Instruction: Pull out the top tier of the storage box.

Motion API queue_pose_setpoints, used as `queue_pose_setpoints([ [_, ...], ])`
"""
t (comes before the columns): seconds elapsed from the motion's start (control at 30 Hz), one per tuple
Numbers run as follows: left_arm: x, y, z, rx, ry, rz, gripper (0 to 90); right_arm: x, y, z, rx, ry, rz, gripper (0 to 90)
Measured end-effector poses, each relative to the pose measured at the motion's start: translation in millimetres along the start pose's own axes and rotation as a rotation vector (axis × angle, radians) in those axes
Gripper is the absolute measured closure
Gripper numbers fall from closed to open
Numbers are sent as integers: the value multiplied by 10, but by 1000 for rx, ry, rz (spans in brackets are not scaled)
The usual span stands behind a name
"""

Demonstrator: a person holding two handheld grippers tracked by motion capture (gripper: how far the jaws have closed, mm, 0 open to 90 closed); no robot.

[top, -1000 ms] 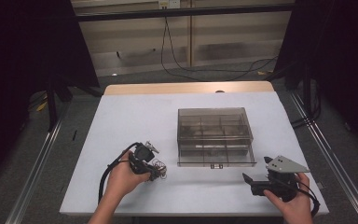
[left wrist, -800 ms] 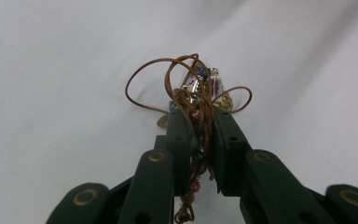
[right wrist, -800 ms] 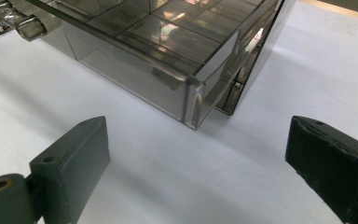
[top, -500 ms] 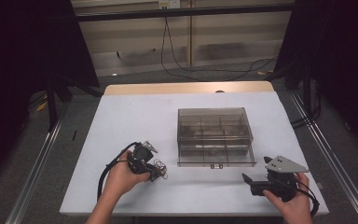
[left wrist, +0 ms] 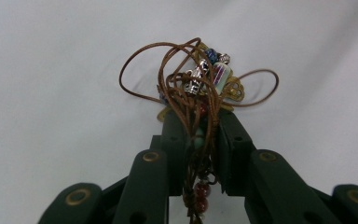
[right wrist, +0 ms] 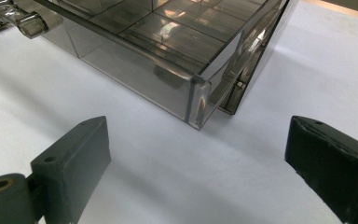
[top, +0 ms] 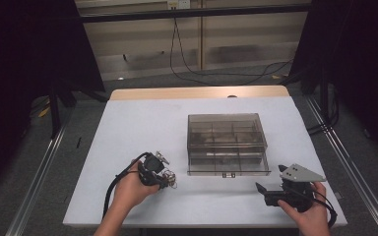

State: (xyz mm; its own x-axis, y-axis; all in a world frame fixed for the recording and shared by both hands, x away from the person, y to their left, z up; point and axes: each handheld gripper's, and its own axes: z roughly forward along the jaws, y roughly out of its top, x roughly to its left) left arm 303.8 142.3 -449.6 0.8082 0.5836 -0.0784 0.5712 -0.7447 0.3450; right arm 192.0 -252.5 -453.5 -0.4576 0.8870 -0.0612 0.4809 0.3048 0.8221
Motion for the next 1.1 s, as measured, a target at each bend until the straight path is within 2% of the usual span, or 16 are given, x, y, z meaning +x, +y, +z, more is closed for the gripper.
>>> queue_pose_setpoints([
  [0.07, 22, 4, -4, 5, -13, -6, 817, -2, 2, -6, -2, -3, 2, 63],
  [0.1, 29, 4, -8, 6, -18, -16, 817, -4, 2, -10, -1, -2, 5, 63],
  [0.23, 39, 11, -20, 3, -24, -11, 818, -12, 2, -8, -3, -1, 8, 63],
  [0.47, 80, 25, -138, -45, -63, -31, 818, -11, 3, -5, -3, 0, 9, 63],
  [0.83, 143, 115, -344, -42, -75, -37, 818, -7, 5, 7, -3, 4, 9, 62],
  [1.1, 168, 188, -477, -48, -67, -30, 818, -7, 4, 8, -2, 7, 8, 62],
])
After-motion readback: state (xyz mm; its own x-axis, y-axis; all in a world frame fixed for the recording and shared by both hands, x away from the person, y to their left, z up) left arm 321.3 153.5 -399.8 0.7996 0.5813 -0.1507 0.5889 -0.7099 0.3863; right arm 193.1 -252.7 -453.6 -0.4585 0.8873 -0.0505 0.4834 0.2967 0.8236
